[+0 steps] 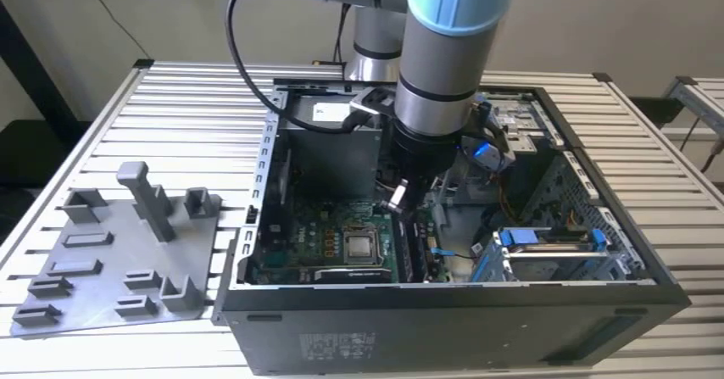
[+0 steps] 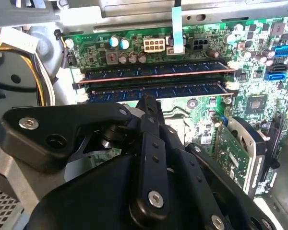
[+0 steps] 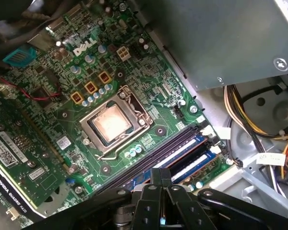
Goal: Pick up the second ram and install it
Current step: 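Press down the second ram until it locks into place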
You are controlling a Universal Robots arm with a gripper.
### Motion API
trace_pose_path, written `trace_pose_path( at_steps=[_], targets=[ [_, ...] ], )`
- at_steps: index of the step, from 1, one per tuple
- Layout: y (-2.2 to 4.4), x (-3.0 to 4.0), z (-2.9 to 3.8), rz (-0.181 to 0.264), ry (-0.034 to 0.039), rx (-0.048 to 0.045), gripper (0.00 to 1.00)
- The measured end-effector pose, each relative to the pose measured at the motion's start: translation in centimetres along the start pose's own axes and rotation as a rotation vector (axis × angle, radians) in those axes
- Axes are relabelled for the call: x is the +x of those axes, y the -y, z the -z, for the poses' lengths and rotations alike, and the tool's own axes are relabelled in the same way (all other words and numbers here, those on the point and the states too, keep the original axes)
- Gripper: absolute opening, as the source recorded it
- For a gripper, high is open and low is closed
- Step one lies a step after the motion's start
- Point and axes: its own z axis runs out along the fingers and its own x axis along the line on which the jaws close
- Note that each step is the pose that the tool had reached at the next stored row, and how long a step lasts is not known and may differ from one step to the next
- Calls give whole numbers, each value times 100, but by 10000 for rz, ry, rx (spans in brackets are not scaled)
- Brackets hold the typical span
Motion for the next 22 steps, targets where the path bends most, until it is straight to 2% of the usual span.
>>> trace_pose_path(
  at_steps=[8, 20, 22],
  targets=[
    [-3, 2, -8, 286, 2, -6, 11],
    [-8, 7, -18, 1993, 20, -36, 11],
    [-10, 8, -22, 2097, 23, -38, 11]
  ],
)
